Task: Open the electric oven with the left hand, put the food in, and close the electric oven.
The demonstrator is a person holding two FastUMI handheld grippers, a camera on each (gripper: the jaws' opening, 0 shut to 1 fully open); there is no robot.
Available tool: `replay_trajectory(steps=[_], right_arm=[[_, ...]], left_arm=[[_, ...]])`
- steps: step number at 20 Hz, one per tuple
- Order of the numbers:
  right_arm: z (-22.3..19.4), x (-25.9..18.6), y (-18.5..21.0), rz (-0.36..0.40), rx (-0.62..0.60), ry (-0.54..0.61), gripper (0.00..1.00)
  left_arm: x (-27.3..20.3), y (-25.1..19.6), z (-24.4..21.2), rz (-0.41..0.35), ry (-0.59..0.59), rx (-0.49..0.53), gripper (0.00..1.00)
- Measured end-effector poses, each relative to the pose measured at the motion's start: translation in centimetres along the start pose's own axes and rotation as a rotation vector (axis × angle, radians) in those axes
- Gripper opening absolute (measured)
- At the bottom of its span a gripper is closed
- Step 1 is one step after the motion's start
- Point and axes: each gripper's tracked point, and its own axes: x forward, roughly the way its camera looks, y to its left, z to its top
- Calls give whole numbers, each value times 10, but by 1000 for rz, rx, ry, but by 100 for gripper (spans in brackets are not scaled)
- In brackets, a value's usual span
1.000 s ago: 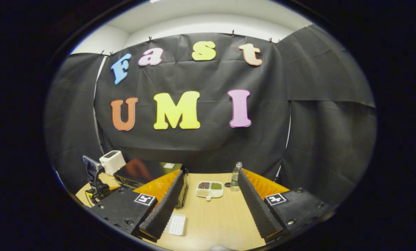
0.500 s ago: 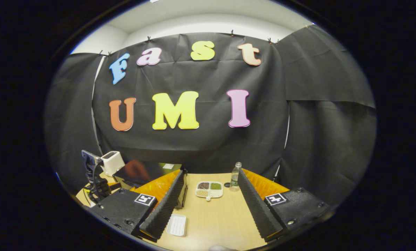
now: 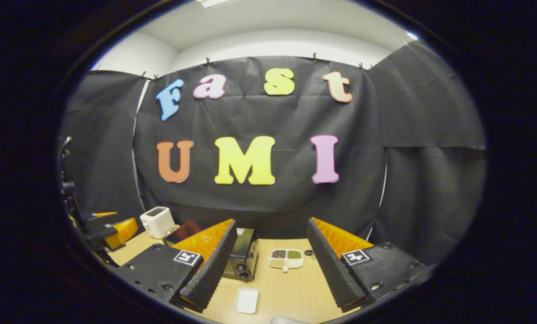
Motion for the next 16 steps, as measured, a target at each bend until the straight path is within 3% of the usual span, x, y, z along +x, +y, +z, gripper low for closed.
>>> replay_trajectory(steps=[4,16], right_arm=[[17,-7,18,0,19,-31,96],[35,-26,40,-15,4,-52,95]], left_arm=[[-23,16,41,9,-56,13,94],[-41,33,61,-6,-79,-21,94]])
